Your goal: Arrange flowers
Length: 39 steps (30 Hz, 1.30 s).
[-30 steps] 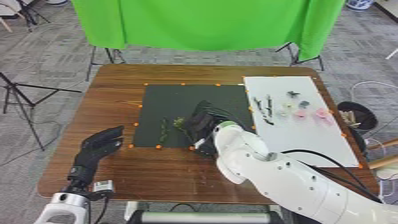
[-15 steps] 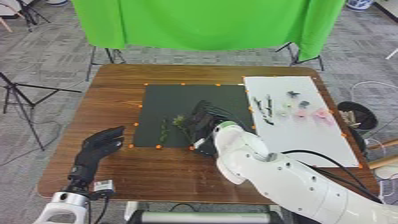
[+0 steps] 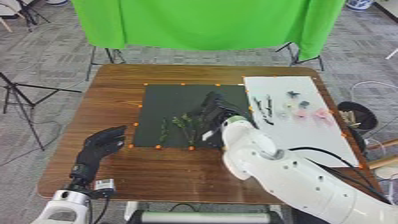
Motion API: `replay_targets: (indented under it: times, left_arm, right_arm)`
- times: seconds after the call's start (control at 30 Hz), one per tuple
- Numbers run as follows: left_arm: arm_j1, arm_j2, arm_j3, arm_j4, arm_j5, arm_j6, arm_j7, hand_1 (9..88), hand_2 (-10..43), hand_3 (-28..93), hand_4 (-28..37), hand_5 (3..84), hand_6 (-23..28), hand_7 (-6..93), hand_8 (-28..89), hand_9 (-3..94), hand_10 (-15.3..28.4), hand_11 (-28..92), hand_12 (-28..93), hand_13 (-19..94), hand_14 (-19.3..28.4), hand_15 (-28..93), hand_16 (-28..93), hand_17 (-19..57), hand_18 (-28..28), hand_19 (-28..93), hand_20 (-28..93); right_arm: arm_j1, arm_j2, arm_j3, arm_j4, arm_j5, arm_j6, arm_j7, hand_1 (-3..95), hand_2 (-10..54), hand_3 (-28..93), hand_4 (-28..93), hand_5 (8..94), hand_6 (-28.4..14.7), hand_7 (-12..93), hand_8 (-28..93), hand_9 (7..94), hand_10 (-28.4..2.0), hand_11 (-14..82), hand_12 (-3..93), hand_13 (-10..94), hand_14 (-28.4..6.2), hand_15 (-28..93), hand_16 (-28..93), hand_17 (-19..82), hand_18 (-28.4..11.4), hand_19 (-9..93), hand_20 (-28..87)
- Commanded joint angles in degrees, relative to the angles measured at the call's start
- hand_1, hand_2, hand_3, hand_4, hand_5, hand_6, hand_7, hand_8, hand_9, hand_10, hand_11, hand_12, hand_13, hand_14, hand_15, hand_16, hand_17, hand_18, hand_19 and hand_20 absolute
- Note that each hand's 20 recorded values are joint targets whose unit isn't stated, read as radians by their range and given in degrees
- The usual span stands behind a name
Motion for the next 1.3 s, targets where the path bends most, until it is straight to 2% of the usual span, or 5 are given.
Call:
replay_targets:
  times: [0.03,0.2,0.6,0.97,1.3]
  left_arm:
    - [1.57,-0.48,0.77,0.72,0.21,-0.34,-1.22,38.9,-9.5,65,-14.7,45.7,0.3,19.4,-8,36.9,10.4,23,18,33,15.6,23,2,5.4,15.8,17,20]
    - [1.67,-0.46,0.66,0.71,0.1,-0.28,-1.25,39.0,-9.5,65,-14.9,45.8,0.4,19.4,-8,36.7,10.4,23,17,33,15.7,23,3,5.4,15.8,17,20]
    - [1.43,-0.63,0.78,0.63,0.2,-0.21,-1.37,38.7,-9.5,65,-14.7,45.7,0.6,18.7,-8,36.7,10.5,23,17,33,15.9,23,3,5.4,15.9,17,20]
    - [1.92,-0.98,0.63,0.41,0.17,-0.22,-1.51,38.6,-9.5,64,-14.5,45.8,0.6,18.7,-8,36.8,10.5,23,17,33,15.9,24,3,5.4,15.9,18,20]
    - [2.48,-1.33,0.66,0.22,0.1,-0.12,-1.69,38.6,-9.5,64,-14.5,45.9,0.7,18.5,-7,36.9,10.5,23,17,33,16.0,24,2,5.3,15.9,18,20]
  right_arm:
    - [0.89,5.86,2.45,-2.39,-9.07,-1.48,-0.29,39.3,-9.5,61,-9,70.9,-3.8,18,-8,91.2,-14.6,24.5,19.4,94,-3.5,46,18,76,-4.5,76,38]
    - [1.73,9.48,5.91,-3.34,-13.67,-8.93,2.13,36.6,-9.5,60,-11,65.0,-3.2,16,-7,77.7,-16.3,15.2,19.5,94,-5.3,36,28,70,-6.7,80,35]
    - [2.99,10.29,10.3,1.0,-10.23,-26.38,6.77,28.3,-9.5,56,-19,49.1,-1.7,6,-6,47.2,-21.0,4.6,12.5,88,-7.0,45,26,64,-9.3,88,30]
    - [1.6,10.67,11.53,4.01,-9.44,-29.43,9.17,27.7,-9.5,56,-19,42.9,-1.6,5,-6,40.6,-25.1,3.0,6.6,90,-7.4,42,24,65,-8.7,87,25]
    - [-0.05,10.77,12.11,6.57,-9.2,-26.4,10.66,28.4,-9.5,55,-19,43.5,-1.7,5,-6,43.8,-25.0,4.1,6.6,91,-7.1,41,24,66,-8.4,86,24]
